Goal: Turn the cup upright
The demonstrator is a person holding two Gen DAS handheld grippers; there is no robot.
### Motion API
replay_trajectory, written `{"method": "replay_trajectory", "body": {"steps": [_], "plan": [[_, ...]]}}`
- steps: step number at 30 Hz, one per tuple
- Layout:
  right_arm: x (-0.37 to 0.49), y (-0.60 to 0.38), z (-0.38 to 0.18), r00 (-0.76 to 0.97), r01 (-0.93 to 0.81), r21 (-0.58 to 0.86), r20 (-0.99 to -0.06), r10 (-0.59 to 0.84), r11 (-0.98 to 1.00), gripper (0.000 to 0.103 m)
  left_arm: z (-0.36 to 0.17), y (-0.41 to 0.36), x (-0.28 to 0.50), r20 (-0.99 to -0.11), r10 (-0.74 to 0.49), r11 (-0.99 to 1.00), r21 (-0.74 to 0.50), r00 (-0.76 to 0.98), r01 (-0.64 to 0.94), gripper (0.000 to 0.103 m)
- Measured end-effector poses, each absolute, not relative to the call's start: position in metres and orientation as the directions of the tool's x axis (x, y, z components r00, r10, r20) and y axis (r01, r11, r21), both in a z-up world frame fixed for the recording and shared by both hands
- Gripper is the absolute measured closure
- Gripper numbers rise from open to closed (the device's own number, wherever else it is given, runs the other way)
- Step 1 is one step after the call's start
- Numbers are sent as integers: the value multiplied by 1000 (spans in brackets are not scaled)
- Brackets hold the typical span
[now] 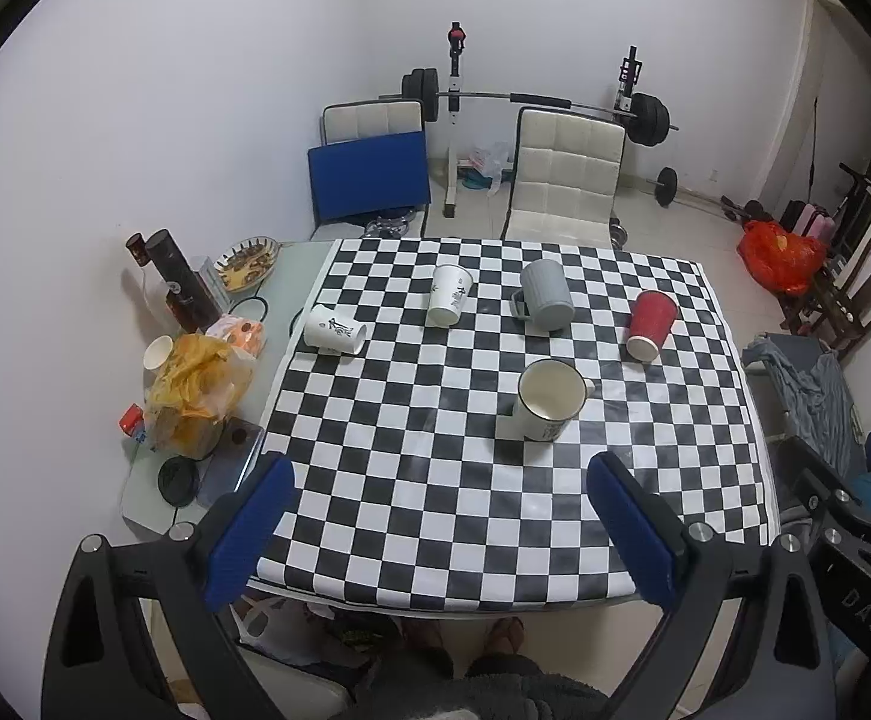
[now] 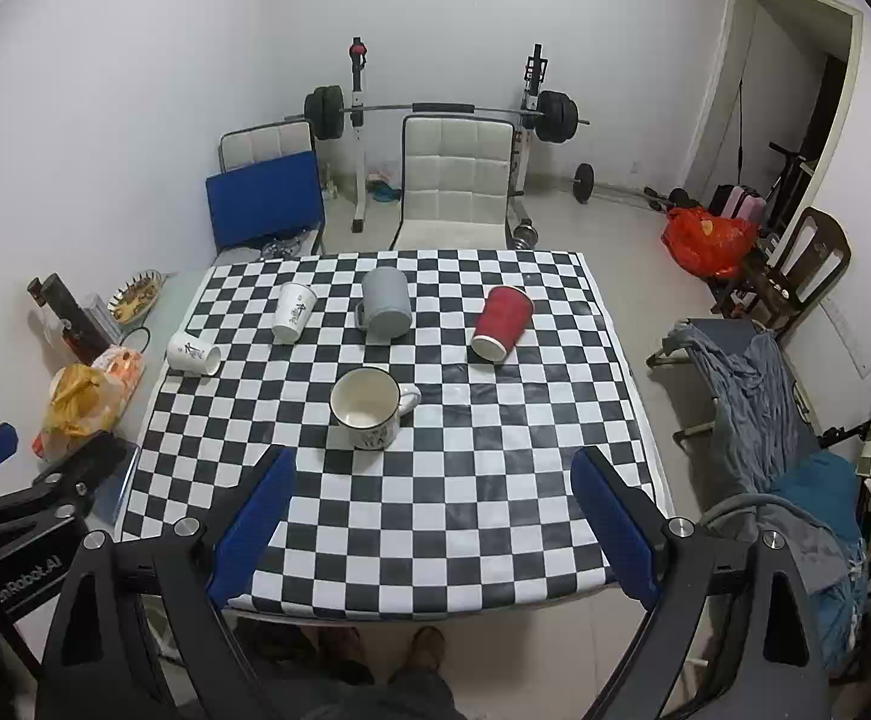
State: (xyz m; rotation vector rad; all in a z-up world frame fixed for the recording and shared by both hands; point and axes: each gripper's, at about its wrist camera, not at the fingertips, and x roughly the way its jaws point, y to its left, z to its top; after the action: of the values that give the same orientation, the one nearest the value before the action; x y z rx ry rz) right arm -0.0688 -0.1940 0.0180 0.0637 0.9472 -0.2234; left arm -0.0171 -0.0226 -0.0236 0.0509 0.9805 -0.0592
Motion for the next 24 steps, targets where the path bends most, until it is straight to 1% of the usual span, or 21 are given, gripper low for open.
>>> {"method": "replay_trajectory", "body": {"steps": [24], "plan": [[-70,-194,22,563,211,-41,-811,-155,977,9,-18,-19,-20,-827,-22,998,18,562,65,3]]}}
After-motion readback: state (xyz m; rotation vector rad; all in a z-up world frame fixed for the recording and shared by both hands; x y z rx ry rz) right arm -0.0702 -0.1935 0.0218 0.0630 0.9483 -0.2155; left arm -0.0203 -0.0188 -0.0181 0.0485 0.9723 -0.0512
